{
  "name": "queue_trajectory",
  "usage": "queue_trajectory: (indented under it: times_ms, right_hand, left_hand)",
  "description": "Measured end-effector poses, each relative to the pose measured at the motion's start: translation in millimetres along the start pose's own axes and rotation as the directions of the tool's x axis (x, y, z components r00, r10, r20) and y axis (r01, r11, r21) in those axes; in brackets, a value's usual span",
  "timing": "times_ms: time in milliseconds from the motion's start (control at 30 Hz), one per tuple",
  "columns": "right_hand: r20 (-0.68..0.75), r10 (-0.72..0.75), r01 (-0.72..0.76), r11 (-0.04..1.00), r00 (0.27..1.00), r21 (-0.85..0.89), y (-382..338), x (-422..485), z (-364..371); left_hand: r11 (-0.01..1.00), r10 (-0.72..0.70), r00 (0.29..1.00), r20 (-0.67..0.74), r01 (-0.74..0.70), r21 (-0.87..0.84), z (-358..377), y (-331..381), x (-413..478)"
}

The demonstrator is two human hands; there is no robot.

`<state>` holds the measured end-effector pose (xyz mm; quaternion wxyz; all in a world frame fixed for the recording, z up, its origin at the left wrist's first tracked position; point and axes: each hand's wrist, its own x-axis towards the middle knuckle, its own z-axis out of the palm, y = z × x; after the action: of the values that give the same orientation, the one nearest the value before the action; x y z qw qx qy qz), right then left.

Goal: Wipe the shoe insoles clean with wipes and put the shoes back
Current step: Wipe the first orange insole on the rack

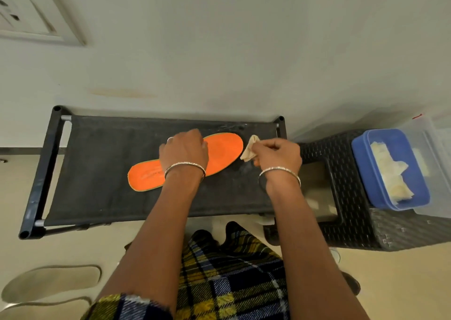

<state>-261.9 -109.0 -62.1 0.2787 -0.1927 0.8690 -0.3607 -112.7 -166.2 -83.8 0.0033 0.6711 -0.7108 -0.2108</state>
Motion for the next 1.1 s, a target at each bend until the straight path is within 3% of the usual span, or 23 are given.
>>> queue_trajectory:
  times_ms: [133,267,433,633,800,900,1000,1100]
  right_hand:
    - [0.071,0.011,-0.011,1.000,0.997,0.010,10.7,-29.7,-3.7]
    - [0.067,-0.061,0.066,0.995,0.996,-0.081,-3.1,-9.7,9.3]
    - [0.123,-0.077,0.085,0.995,0.989,-0.060,-11.6,8.8,26.1]
    - [0.073,-0.103,0.105,0.994,0.992,-0.022,-12.9,26.6,24.4]
    - [-0.099,-0.109,0.120,0.986,0.989,0.115,-13.6,39.2,12.7]
    - [-0.156,-0.079,0.113,0.968,0.985,0.223,-11.9,43.3,11.2]
    - [-0.189,-0.062,0.119,0.945,0.980,0.304,-13.4,42.4,11.0]
    - [-0.195,-0.068,0.135,0.925,0.978,0.355,-15.1,43.3,13.0]
  left_hand:
    - [0.999,0.047,0.999,-0.027,-0.046,0.024,18.8,-1.3,6.2]
    - [0.999,0.017,0.999,-0.031,-0.016,0.033,34.9,-4.7,6.3]
    - [0.999,-0.053,0.996,-0.067,0.053,-0.001,38.0,-15.3,15.2]
    - [0.964,-0.139,0.990,0.028,0.142,-0.223,20.8,-13.2,21.2]
    - [0.890,-0.184,0.980,0.073,0.197,-0.410,-12.3,-8.9,20.7]
    - [0.716,-0.275,0.956,0.104,0.275,-0.642,-16.3,-10.6,17.8]
    - [0.345,-0.312,0.914,0.258,0.362,-0.866,-17.1,-7.6,11.6]
    - [0.028,-0.296,0.863,0.408,0.435,-0.900,-19.2,6.0,-1.1]
